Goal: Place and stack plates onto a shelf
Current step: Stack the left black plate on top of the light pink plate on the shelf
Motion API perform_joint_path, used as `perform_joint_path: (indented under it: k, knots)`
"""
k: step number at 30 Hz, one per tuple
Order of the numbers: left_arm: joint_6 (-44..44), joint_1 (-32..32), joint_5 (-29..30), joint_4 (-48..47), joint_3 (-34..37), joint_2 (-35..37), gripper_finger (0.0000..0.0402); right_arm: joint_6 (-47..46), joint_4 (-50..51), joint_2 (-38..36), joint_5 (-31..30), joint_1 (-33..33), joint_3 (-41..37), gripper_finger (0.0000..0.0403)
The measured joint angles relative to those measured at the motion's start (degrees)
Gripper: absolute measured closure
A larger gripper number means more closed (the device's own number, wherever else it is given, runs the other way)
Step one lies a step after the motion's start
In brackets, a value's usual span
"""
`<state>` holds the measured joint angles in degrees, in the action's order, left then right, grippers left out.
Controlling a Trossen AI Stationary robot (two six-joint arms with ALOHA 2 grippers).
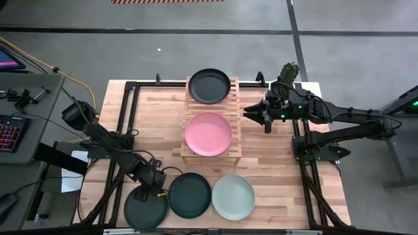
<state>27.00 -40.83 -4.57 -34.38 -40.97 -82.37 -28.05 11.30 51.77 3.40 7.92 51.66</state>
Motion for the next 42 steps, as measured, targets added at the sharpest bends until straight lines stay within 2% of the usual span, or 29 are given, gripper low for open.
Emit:
perform_joint_path:
  k: [17,21,27,29,35,42]
  knots:
    - [-4.5,0.0,-0.9,2.5,0.0,-3.4,0.0249,0.0,0.3,0.0,0.0,0.0,0.0,0.0274]
    - [-5.1,0.0,-0.8,2.0,0.0,-3.4,0.0283,0.0,0.3,0.0,0.0,0.0,0.0,0.0274]
    - [-4.4,0.0,-1.2,-0.6,-0.1,-3.2,0.0372,0.0,0.3,0.0,0.0,0.0,0.0,0.0274]
    - [-3.7,0.1,-1.9,-1.5,-0.2,-2.6,0.0390,0.0,0.3,0.0,0.0,0.0,0.0,0.0274]
    - [-1.1,2.0,-3.2,-3.9,-0.1,0.8,0.0394,0.0,0.3,0.0,0.0,0.0,0.0,0.0274]
    - [3.8,5.0,-4.7,-9.7,0.0,10.3,0.0399,1.1,0.3,0.0,0.0,0.0,0.0,0.0274]
